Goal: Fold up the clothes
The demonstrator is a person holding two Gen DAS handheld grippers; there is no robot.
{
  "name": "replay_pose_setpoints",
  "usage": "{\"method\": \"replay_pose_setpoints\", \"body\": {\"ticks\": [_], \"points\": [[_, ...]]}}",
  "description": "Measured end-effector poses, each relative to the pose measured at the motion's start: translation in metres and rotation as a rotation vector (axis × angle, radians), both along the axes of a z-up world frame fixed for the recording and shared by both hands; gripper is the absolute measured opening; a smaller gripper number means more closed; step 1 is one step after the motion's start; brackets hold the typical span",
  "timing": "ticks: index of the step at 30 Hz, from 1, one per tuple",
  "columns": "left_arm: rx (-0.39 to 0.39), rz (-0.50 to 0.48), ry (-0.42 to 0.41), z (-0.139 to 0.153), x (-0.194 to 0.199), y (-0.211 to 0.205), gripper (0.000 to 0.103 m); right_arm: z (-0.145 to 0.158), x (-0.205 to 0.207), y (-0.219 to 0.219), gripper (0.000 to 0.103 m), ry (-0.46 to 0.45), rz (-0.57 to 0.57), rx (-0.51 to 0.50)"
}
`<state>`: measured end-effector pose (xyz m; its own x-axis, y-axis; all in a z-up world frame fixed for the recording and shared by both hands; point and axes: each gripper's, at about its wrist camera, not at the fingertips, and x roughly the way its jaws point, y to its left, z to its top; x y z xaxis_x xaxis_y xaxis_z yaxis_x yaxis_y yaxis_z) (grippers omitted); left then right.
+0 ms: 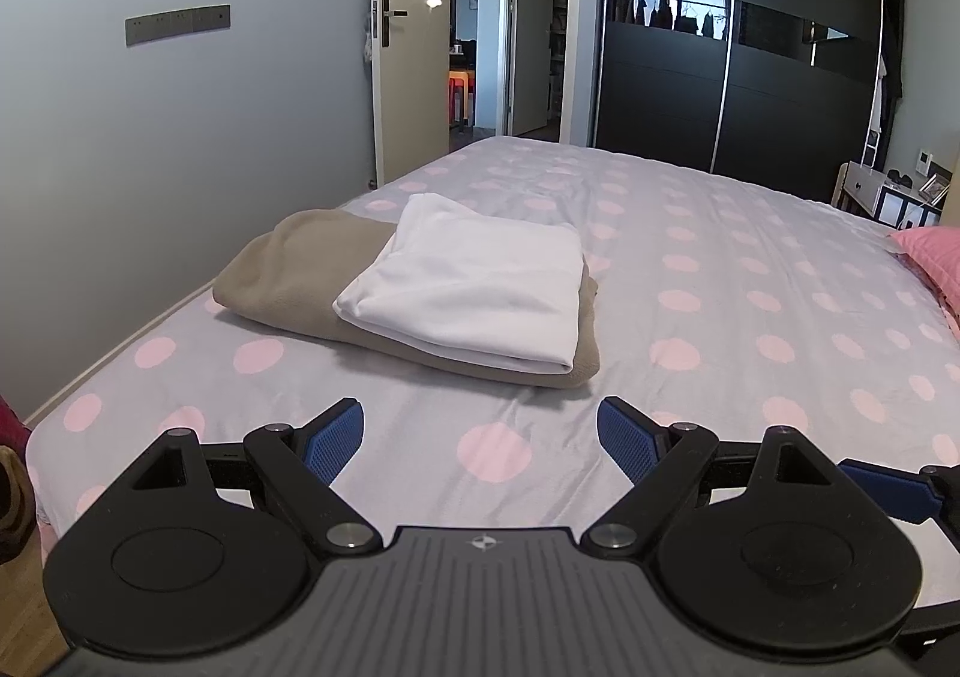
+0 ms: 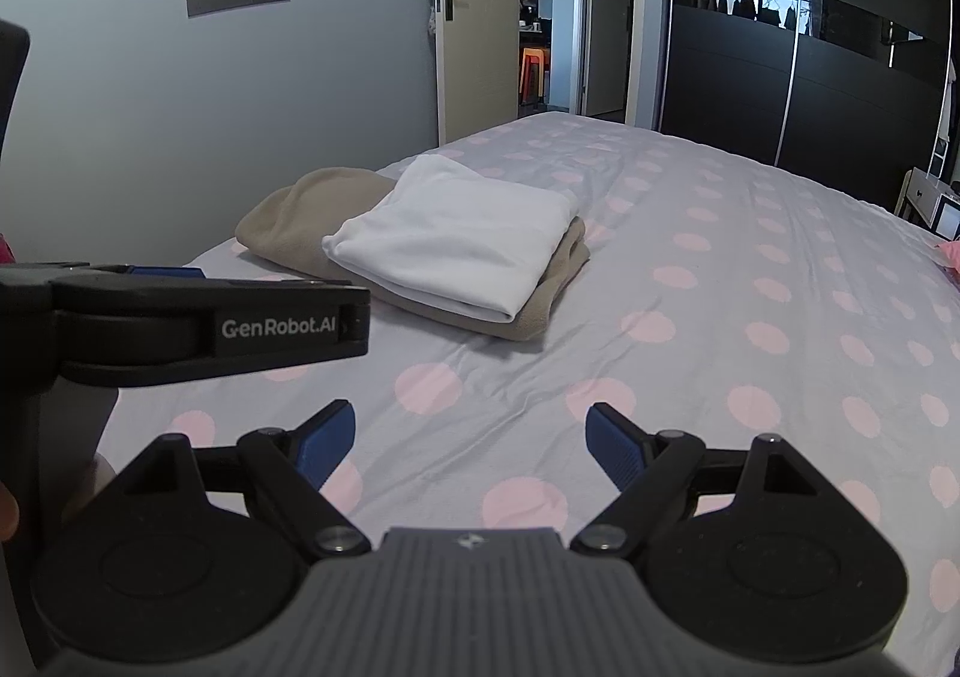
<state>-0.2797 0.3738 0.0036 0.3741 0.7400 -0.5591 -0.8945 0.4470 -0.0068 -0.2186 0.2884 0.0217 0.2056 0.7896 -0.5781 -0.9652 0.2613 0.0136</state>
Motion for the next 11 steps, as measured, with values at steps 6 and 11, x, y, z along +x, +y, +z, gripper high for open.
{"method": "replay_pose_setpoints", "body": {"ticks": [6, 11], "points": [[0.014, -0.002, 0.007, 0.0002, 0.0006, -0.0039, 0.086, -0.0005, -0.0022, 0.0002, 0.086, -0.007, 0.004, -0.004], [0.037, 0.003, 0.013, 0.0024, 0.0010, -0.0083, 0.086, 0.0010, -0.0041, 0.0001, 0.086, -0.010, 0.004, -0.003]]}}
